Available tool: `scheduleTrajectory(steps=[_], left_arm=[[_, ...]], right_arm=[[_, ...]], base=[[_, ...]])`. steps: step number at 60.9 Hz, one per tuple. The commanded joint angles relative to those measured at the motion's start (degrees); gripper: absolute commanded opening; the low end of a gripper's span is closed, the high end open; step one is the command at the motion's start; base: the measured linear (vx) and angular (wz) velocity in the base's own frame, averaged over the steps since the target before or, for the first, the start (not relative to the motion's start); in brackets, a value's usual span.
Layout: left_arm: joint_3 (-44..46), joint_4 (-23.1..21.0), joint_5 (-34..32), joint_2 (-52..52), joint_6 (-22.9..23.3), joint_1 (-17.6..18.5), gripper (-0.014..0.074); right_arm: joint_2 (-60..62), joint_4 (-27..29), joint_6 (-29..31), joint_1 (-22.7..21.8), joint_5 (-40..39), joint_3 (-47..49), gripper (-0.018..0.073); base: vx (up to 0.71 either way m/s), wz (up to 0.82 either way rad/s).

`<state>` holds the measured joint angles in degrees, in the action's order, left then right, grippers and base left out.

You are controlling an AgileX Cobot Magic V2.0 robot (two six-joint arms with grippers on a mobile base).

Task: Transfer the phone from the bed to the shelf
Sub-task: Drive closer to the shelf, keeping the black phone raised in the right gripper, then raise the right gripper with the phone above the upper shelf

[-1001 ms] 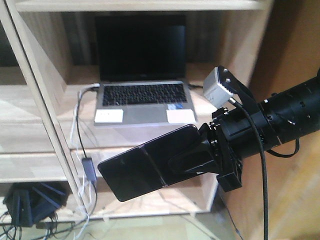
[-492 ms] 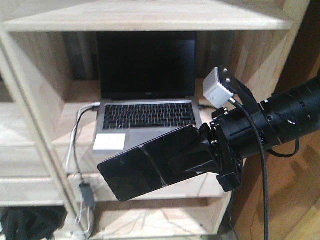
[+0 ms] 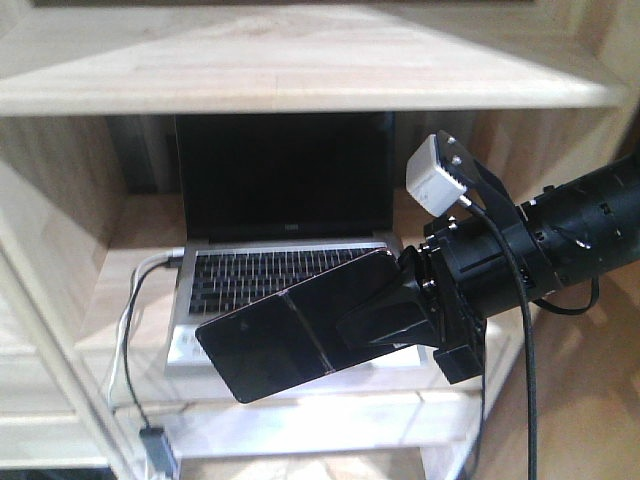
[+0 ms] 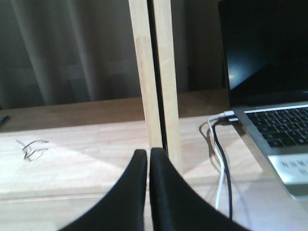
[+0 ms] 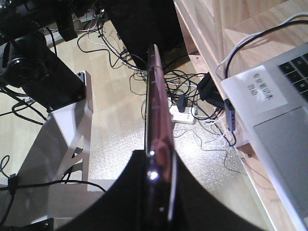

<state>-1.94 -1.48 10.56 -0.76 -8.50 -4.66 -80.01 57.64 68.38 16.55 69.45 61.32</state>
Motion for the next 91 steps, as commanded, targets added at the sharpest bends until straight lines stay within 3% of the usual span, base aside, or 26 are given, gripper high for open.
scheduleTrajectory(steps=[1, 91], left_arm=[[1.2, -0.5, -4.1, -0.8, 0.3, -0.1, 0.0001], [1.2, -0.5, -4.1, -0.8, 0.3, -0.1, 0.0001]], right_arm=[[1.8, 4.5, 0.7, -0.1, 4.3, 1.5, -0.0003], [1.8, 4.9, 0.6, -0.1, 4.3, 1.5, -0.0003]], base=[[0.12, 0.03], [0.02, 0.00]])
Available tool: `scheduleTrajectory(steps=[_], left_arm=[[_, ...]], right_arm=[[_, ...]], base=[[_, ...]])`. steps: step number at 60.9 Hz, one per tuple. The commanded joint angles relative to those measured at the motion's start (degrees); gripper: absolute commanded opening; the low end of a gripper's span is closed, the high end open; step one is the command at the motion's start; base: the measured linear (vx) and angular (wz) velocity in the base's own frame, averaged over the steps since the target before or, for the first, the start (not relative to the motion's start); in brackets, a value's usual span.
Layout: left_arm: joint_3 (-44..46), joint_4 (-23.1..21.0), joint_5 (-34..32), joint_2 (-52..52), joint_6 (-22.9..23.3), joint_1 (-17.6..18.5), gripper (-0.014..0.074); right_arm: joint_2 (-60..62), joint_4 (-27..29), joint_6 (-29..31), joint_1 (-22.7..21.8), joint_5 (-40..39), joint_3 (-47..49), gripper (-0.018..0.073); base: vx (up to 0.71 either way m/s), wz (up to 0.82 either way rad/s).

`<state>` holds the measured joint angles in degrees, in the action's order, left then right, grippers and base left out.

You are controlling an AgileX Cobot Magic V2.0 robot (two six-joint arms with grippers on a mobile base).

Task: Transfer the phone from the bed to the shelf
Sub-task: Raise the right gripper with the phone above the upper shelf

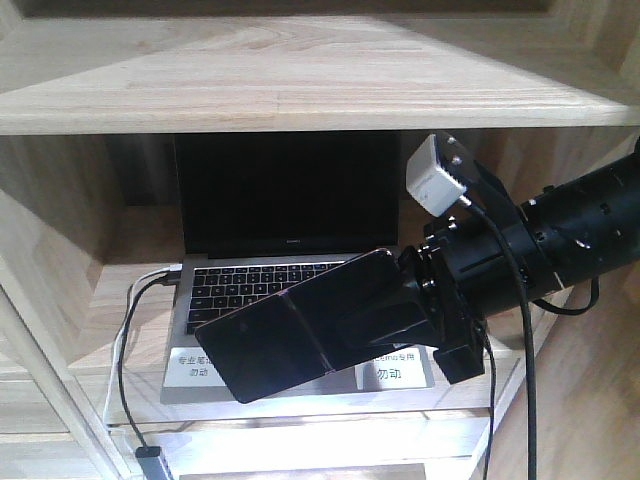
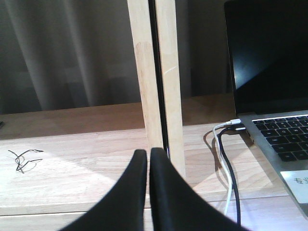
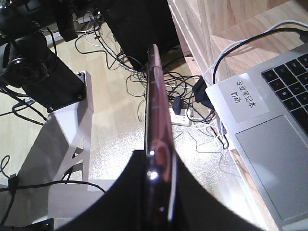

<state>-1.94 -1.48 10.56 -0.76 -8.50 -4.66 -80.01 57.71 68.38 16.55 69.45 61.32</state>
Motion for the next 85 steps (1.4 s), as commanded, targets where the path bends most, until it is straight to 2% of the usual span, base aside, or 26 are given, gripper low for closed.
scheduleTrajectory(steps=[1, 22, 48, 57, 73, 85], left_arm=[[1.2, -0.5, -4.1, -0.8, 0.3, -0.1, 0.0001], [1.2, -0.5, -4.1, -0.8, 0.3, -0.1, 0.0001], [1.2, -0.5, -4.1, -0.8, 0.3, -0.1, 0.0001], [1.2, -0.5, -4.1, -0.8, 0.3, -0.1, 0.0001], [1.2, -0.5, -4.1, -0.8, 0.3, -0.1, 0.0001], [1.2, -0.5, -4.1, -0.8, 0.3, -0.1, 0.0001]], right_arm=[[1.8, 4.9, 0.6, -0.1, 4.3, 1.5, -0.0003], [5.2, 4.9, 0.2, -0.1, 3.6, 5.3, -0.0003], [9.5, 4.8, -8.4, -0.1, -0.7, 17.0, -0.0003], [9.5, 4.8, -8.3, -0.1, -5.1, 20.3, -0.0003], [9.0, 7.3, -8.1, -0.1, -19.4, 23.2, -0.0003], [4.9, 9.8, -8.1, -0.1, -20.1, 28.3, -0.0003]], base=[[0.00, 0.00], [0.00, 0.00], [0.00, 0.00], [0.00, 0.00], [0.00, 0.00], [0.00, 0.00]])
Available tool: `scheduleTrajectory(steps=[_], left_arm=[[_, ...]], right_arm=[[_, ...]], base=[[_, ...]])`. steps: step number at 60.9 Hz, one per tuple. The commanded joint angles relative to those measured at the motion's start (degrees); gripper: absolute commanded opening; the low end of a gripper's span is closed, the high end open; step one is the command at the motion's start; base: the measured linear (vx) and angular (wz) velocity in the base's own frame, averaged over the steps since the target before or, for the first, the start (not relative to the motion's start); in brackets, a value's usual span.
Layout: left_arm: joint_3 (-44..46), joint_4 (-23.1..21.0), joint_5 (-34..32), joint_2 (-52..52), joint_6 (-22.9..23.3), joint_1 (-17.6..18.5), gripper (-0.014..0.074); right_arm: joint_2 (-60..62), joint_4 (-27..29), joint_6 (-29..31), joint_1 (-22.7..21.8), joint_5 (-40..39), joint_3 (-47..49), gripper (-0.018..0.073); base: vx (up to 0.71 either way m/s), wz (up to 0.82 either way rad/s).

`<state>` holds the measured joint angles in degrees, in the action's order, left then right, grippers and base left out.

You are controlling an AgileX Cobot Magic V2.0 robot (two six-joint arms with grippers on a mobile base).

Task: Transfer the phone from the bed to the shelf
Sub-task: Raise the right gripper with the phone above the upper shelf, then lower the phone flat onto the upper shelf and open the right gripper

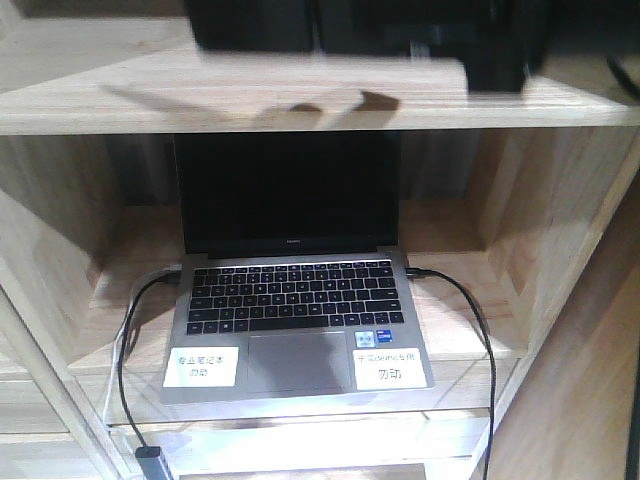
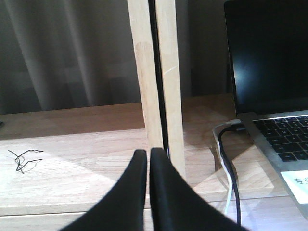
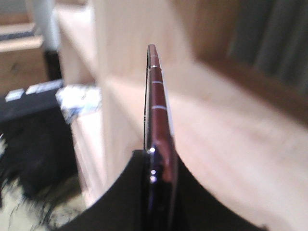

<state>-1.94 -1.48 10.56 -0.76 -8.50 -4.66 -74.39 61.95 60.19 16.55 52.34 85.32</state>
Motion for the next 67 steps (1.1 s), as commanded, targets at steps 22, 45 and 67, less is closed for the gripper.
scheduleTrajectory(steps=[22, 45, 67], left_arm=[[1.2, -0.5, -4.1, -0.8, 0.3, -0.1, 0.0001], [1.2, -0.5, -4.1, -0.8, 0.3, -0.1, 0.0001], [1.2, -0.5, -4.1, -0.8, 0.3, -0.1, 0.0001]], right_arm=[[-13.8, 12.4, -0.2, 1.4, 0.4, 20.0, -0.0003], [-27.7, 6.2, -4.6, 11.4, -7.9, 32.0, -0.0003], [-34.8, 6.0, -4.4, 11.9, -11.0, 34.1, 0.0015]], base=[[0.00, 0.00], [0.00, 0.00], [0.00, 0.00]])
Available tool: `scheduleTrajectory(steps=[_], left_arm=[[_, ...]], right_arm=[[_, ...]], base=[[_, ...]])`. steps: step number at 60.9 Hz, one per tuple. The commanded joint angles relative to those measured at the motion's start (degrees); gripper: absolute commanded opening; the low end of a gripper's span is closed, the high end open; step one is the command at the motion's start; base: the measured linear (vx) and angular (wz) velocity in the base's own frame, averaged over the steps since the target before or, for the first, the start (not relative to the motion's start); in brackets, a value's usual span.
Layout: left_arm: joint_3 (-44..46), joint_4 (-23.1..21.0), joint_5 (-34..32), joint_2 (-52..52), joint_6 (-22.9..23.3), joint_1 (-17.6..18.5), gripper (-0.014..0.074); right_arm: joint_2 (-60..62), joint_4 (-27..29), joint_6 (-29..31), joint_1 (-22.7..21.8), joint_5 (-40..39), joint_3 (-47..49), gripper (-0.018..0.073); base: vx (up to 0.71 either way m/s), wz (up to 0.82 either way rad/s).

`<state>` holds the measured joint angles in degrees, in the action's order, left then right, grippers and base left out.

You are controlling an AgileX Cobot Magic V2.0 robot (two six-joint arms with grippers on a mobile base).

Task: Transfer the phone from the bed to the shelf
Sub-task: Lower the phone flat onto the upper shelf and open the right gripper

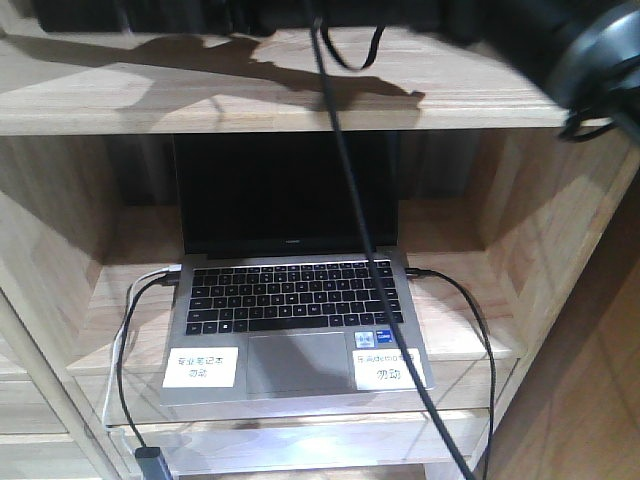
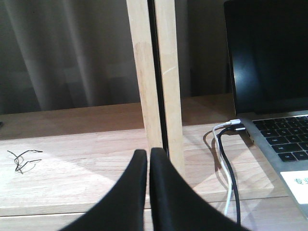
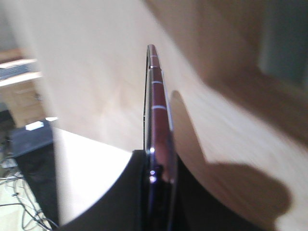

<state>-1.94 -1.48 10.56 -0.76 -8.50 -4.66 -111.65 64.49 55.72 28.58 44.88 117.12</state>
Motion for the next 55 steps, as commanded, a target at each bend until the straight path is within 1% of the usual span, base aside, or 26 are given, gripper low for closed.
scheduleTrajectory(steps=[1, 14, 22, 24, 30, 33, 36, 41, 45, 50, 55], left_arm=[[1.2, -0.5, -4.1, -0.8, 0.3, -0.1, 0.0001], [1.2, -0.5, -4.1, -0.8, 0.3, -0.1, 0.0001], [1.2, -0.5, -4.1, -0.8, 0.3, -0.1, 0.0001], [1.2, -0.5, -4.1, -0.8, 0.3, -0.1, 0.0001], [1.2, -0.5, -4.1, -0.8, 0.3, -0.1, 0.0001], [1.2, -0.5, -4.1, -0.8, 0.3, -0.1, 0.0001], [1.2, -0.5, -4.1, -0.8, 0.3, -0.1, 0.0001], [1.2, -0.5, -4.1, -0.8, 0.3, -0.1, 0.0001], [1.2, -0.5, -4.1, -0.8, 0.3, -0.1, 0.0001], [1.2, -0.5, -4.1, -0.8, 0.3, -0.1, 0.0001], [1.2, -0.5, -4.1, -0.8, 0.3, -0.1, 0.0001]], right_arm=[[2.2, 3.3, 0.0, -0.2, -3.5, 2.3, 0.0017], [0.3, 3.4, -0.1, -0.2, -4.2, 2.3, 0.0056], [0.0, 3.3, -0.5, -0.2, -5.2, 2.3, 0.0117], [0.0, 3.1, -0.7, -0.2, -5.5, 2.3, 0.0139], [0.0, 2.3, -1.8, -0.2, -6.3, 2.3, 0.0245], [0.0, 2.0, -2.0, -0.2, -6.7, 2.3, 0.0304], [0.0, 1.8, -2.4, -0.2, -7.0, 2.3, 0.0386], [0.0, 1.5, -2.6, -0.2, -7.7, 2.3, 0.0478], [0.1, 0.1, -2.9, -0.2, -8.5, 2.3, 0.0547], [0.3, -1.7, -3.0, -0.2, -9.3, 2.3, 0.0580], [0.5, -3.8, -3.1, -0.2, -9.7, 2.3, 0.0581]], base=[[0.00, 0.00], [0.00, 0.00], [0.00, 0.00], [0.00, 0.00], [0.00, 0.00], [0.00, 0.00], [0.00, 0.00], [0.00, 0.00], [0.00, 0.00], [0.00, 0.00], [0.00, 0.00]])
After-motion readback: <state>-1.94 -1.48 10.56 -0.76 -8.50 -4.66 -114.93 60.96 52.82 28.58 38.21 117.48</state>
